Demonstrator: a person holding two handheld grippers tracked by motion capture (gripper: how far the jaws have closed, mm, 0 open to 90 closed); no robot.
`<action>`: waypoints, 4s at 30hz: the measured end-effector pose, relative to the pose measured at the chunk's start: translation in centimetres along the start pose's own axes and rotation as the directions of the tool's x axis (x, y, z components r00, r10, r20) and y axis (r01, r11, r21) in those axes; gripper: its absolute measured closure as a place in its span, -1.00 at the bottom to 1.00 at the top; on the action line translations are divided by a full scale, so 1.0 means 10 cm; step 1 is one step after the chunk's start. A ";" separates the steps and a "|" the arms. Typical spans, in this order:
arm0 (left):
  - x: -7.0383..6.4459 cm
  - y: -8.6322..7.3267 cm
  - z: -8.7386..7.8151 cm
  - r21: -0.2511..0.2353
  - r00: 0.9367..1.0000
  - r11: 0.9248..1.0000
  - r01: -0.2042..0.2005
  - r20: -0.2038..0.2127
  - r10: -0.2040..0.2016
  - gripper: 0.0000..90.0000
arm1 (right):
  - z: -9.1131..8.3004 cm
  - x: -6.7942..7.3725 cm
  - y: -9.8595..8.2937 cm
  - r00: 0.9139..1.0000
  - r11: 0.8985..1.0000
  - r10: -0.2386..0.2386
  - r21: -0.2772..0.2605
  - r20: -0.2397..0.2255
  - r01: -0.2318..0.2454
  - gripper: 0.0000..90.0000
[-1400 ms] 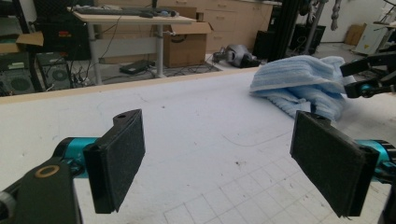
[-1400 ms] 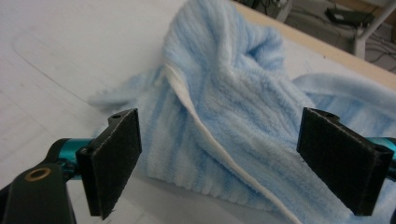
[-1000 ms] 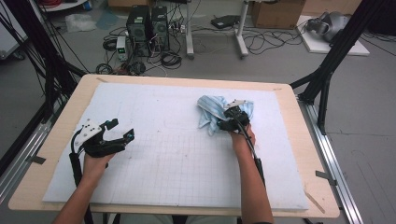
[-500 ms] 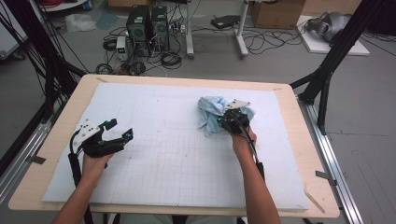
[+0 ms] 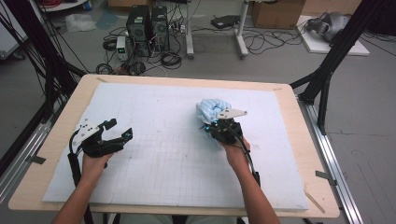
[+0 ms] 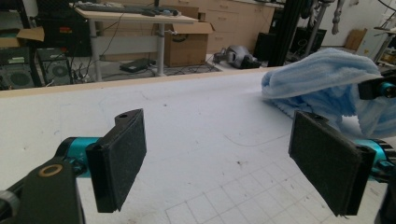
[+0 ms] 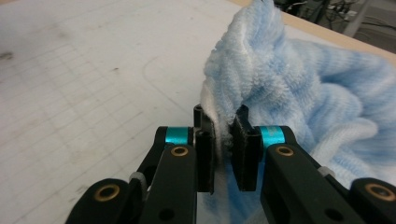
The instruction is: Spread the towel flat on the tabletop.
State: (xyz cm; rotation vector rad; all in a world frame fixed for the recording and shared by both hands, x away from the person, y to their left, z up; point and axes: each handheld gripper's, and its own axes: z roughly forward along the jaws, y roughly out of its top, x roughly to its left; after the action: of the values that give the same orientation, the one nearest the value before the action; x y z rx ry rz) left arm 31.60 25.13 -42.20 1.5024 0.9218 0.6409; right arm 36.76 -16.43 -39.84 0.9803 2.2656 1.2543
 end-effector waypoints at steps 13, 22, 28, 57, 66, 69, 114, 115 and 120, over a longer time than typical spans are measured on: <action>0.01 0.00 0.00 -0.001 1.000 1.000 0.011 -0.004 -0.011 -0.57 | 0.05 0.59 -0.02 0.959 0.999 -0.037 -0.012 -0.281 0.035 0.81; 0.03 0.00 -0.01 -0.004 1.000 1.000 0.010 -0.010 -0.010 -0.57 | 0.24 1.07 -0.13 0.898 0.985 -0.125 0.052 -0.422 0.162 0.80; 0.04 0.01 -0.02 -0.002 1.000 1.000 0.009 -0.009 -0.009 -0.57 | 0.23 1.07 -0.18 0.898 0.987 -0.125 0.044 -0.421 0.158 0.59; 0.01 -0.02 0.03 0.030 1.000 0.999 0.012 0.001 -0.012 -0.57 | -0.34 -0.01 -0.28 0.998 0.998 0.058 -0.022 0.012 -0.058 0.93; -0.03 -0.02 0.05 0.038 1.000 0.999 0.007 0.003 -0.007 -0.56 | -0.87 -0.10 -0.55 0.996 0.998 0.056 -0.025 0.068 -0.055 0.93; -0.04 -0.03 0.06 0.040 1.000 0.999 0.006 0.005 -0.006 -0.55 | -0.97 -0.16 -0.63 0.993 0.997 0.076 -0.026 0.090 -0.074 0.93; -0.04 -0.04 0.07 0.044 0.999 0.999 0.014 0.037 -0.016 -0.54 | -0.25 -0.34 -0.18 0.978 0.962 0.141 0.212 0.151 -0.172 -0.06; -0.04 -0.04 0.07 0.044 0.999 0.999 0.015 0.038 -0.017 -0.54 | -0.18 -0.35 -0.22 0.977 0.948 0.134 0.267 0.167 -0.176 -0.06; -0.03 -0.05 0.07 0.046 0.999 0.999 0.017 0.037 -0.019 -0.54 | -0.03 -0.43 -0.37 0.969 0.904 0.153 0.369 0.193 -0.216 0.05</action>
State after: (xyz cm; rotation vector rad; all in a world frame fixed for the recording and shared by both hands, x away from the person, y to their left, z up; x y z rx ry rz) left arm 31.93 24.46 -42.73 1.5400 0.9264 0.5803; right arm 38.12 -21.02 -42.85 1.4111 2.3832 0.7650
